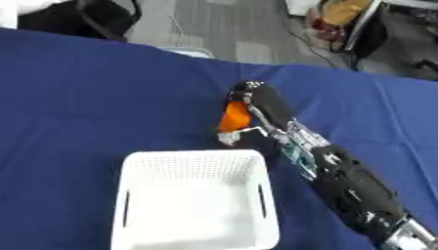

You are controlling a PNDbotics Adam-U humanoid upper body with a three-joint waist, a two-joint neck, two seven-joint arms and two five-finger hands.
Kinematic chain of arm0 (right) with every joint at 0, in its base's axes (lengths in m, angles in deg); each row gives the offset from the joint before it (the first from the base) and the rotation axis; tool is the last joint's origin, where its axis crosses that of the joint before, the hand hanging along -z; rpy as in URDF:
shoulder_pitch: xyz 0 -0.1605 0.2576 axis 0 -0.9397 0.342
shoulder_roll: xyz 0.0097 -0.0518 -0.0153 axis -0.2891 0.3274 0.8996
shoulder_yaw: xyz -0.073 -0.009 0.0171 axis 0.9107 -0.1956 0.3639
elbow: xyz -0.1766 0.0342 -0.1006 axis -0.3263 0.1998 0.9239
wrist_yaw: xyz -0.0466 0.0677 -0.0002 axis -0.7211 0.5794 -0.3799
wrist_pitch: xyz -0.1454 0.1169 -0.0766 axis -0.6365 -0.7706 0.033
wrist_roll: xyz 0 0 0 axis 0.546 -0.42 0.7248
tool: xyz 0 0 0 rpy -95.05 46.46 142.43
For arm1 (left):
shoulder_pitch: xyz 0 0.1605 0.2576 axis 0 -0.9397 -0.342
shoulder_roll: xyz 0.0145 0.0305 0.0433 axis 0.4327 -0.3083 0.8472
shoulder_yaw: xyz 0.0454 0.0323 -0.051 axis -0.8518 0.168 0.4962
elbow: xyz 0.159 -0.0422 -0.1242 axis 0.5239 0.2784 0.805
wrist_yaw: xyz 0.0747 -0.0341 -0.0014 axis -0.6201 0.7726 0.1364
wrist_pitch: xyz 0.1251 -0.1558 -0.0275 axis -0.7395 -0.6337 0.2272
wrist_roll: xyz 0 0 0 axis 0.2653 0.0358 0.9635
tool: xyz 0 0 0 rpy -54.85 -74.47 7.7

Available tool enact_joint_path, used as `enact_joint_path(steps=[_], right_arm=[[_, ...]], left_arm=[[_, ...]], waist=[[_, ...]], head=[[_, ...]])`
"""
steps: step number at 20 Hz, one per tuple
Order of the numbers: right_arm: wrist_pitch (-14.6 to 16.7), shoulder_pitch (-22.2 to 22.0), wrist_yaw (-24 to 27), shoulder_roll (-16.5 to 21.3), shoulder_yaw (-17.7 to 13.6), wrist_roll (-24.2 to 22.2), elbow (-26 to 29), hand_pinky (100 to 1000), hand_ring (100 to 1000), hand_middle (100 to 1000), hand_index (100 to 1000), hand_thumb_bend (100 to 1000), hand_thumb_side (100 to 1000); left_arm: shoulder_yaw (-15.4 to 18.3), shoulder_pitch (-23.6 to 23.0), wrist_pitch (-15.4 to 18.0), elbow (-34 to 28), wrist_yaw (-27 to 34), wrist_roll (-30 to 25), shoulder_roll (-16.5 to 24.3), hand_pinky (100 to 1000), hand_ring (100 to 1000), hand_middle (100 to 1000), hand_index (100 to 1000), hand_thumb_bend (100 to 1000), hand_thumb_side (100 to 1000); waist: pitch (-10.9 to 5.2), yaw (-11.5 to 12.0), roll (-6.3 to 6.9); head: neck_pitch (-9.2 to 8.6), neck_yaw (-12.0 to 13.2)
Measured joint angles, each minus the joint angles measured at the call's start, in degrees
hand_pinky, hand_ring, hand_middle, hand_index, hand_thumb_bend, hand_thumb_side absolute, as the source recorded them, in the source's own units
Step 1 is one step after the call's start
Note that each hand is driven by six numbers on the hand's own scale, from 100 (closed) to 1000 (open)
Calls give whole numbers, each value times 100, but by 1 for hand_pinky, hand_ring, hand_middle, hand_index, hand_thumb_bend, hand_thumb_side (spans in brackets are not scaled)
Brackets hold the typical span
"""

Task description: Pick up objects on the table and place them in the box.

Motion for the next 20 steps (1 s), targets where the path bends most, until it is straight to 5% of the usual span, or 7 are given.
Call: enact_joint_path(steps=[7, 20], right_arm=[[44, -10, 0, -3, 10, 140, 39, 100, 100, 100, 107, 173, 636], [-53, -59, 277, 163, 41, -415, 578, 100, 100, 100, 100, 100, 683]], left_arm=[[0, 0, 1, 0, 0, 0, 1, 895, 798, 883, 886, 178, 934], [19, -20, 27, 0, -33, 28, 123, 897, 799, 882, 878, 176, 931]], waist=[[0, -39, 11], [-42, -259, 12]], head=[[0, 0], [-4, 5]])
